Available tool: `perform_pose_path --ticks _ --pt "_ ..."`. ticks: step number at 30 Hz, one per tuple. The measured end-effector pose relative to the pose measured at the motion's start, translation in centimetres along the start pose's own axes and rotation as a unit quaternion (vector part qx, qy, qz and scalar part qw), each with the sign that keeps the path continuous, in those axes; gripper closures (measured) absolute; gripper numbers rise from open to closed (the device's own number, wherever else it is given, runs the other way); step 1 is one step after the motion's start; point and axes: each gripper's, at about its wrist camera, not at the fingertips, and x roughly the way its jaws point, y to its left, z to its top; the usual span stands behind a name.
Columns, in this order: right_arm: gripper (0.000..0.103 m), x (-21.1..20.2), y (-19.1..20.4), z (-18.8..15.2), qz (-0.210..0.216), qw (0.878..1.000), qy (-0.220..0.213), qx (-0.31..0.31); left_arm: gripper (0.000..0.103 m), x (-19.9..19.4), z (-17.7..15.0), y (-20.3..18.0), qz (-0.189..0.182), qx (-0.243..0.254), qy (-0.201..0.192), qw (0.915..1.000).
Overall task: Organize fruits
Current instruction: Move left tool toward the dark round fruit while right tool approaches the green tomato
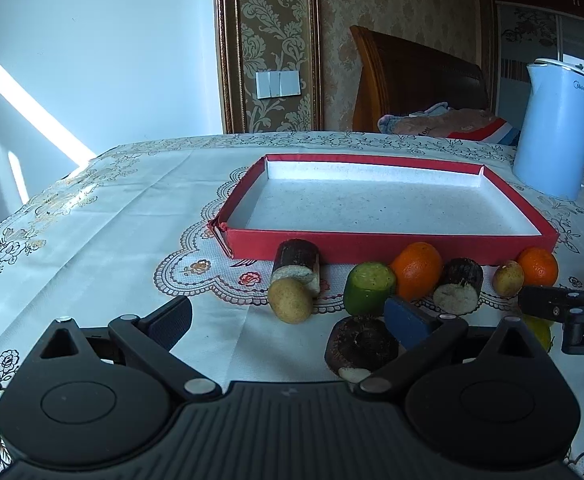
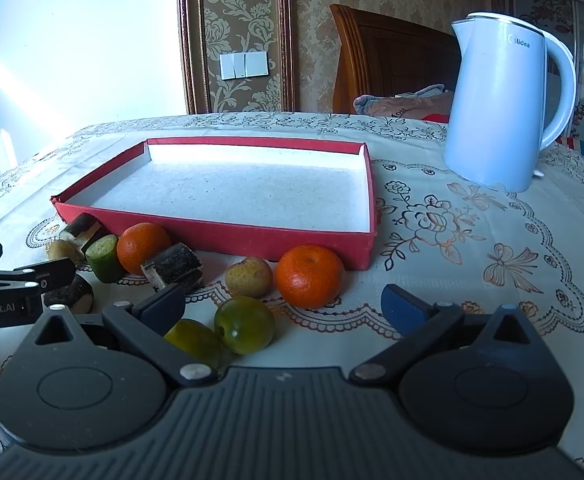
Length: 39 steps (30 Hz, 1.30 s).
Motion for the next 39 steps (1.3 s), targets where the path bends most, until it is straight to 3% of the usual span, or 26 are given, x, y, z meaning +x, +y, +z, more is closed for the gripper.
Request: perform_pose_path --ticks 5,10,13,21,39 --pt "0.0 -0.6 -0.1 0.0 -0.001 1.0 -0.012 0.006 0.0 0.0 -0.6 0.9 0.0 -0.007 0.013 0.9999" --pt "0.0 -1.5 -0.4 0.0 0.006 1.0 -0.025 0.011 0.0 0.1 -1.1 3.1 -0.026 -0.064 0.024 0.9974" --pt "0.0 -1.9 -0.7 -0.3 0.015 0.999 -0.023 0.02 0.0 0.2 -1.2 3.5 -0.031 -0.072 0.025 0.9966" --pt "0.0 -3.8 -0.8 -1.8 0.029 0.999 -0.029 0.017 0.0 -0.2 -1.1 3.2 -0.041 -0.063 0.019 0.997" --pt "0.0 -3.4 0.0 -2.3 0.018 1.0 -0.023 -0.009 0.0 -0.1 -1.0 1.6 -0.032 -0.016 0.023 0.9991"
